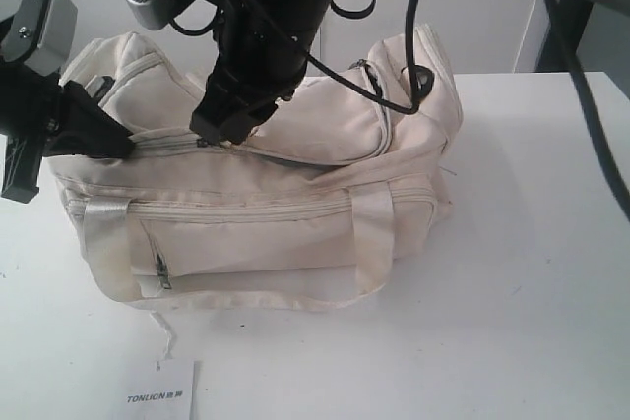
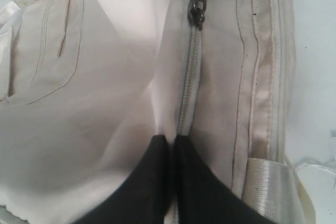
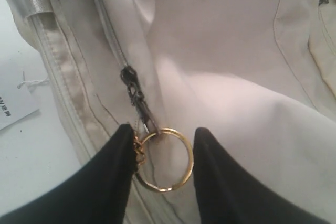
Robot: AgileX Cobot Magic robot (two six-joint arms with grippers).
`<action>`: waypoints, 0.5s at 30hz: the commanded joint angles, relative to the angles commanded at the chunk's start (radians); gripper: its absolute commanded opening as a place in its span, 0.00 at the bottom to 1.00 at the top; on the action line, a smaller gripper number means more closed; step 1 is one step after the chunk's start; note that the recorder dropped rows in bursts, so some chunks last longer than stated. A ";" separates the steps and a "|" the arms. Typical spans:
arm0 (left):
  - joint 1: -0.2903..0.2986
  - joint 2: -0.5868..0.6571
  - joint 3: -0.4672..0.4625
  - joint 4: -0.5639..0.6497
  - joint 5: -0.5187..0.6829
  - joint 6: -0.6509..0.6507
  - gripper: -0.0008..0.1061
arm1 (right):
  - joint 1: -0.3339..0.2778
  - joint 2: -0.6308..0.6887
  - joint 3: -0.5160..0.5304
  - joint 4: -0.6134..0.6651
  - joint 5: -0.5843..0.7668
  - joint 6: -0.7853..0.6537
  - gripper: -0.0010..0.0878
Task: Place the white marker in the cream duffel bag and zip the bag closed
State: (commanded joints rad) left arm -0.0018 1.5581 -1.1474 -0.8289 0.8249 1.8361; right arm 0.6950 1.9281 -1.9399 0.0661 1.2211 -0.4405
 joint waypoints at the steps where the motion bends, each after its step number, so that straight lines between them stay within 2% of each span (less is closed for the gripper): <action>1: 0.000 0.000 0.000 0.000 0.000 0.000 0.01 | 0.000 -0.002 0.000 0.000 0.000 0.000 0.01; 10: 0.000 0.000 0.000 -0.002 -0.002 -0.002 0.01 | 0.000 -0.012 0.003 0.000 0.000 0.021 0.01; 15: 0.000 0.000 0.000 -0.002 -0.004 -0.002 0.01 | 0.000 -0.028 0.048 -0.015 0.000 0.021 0.01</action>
State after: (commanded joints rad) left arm -0.0018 1.5581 -1.1474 -0.8307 0.8206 1.8341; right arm 0.6950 1.9003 -1.8915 0.0511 1.2211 -0.4194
